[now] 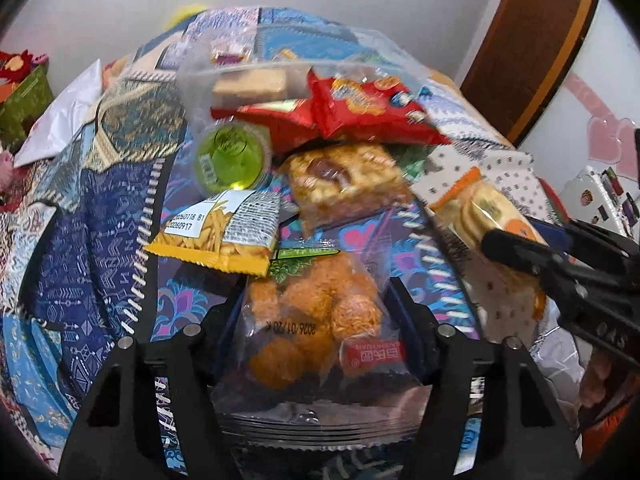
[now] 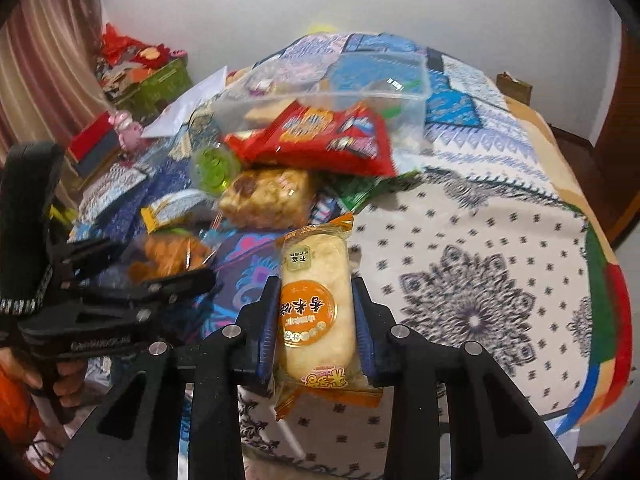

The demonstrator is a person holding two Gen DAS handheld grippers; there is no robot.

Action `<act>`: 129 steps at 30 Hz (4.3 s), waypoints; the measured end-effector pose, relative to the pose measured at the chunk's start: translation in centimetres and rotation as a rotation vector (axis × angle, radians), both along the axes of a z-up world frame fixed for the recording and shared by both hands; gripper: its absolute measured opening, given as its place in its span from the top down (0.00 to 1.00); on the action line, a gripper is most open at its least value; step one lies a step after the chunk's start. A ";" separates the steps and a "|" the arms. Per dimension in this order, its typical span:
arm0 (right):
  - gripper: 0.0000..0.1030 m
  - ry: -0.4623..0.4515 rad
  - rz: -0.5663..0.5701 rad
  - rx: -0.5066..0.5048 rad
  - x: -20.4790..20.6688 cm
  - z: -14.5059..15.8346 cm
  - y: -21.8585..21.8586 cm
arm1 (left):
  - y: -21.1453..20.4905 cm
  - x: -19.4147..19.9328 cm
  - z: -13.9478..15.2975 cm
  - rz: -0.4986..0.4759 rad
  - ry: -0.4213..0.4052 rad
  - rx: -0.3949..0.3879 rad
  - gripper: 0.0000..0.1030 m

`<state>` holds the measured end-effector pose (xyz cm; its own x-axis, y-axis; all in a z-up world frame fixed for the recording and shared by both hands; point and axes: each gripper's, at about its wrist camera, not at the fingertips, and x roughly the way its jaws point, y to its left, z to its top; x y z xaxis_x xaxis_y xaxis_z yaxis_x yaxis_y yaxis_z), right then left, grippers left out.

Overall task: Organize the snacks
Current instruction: 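Place puff bag and cream cake pack into the clear box, open both tools, then move left tool toward the yellow snack bag on the quilt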

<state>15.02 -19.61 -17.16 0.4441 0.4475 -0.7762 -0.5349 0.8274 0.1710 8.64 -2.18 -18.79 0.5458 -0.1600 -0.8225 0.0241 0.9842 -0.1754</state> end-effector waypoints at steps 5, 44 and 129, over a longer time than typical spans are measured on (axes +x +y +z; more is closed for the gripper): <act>0.70 -0.037 -0.024 0.022 0.6 1.5 -0.8 | -0.4 0.1 2.6 -0.013 -0.067 -0.022 0.36; 0.70 -0.178 -0.077 0.143 15.3 6.3 4.0 | 4.7 18.0 8.0 0.127 -0.254 0.041 0.36; 0.26 0.073 0.028 -0.038 5.4 -2.0 9.5 | 8.4 1.0 -1.8 0.178 -0.011 -0.026 0.43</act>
<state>20.46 -10.07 -19.15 0.3731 0.4283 -0.8230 -0.5451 0.8190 0.1792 9.65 6.25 -20.64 0.5763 -0.0812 -0.8132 -0.1481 0.9682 -0.2017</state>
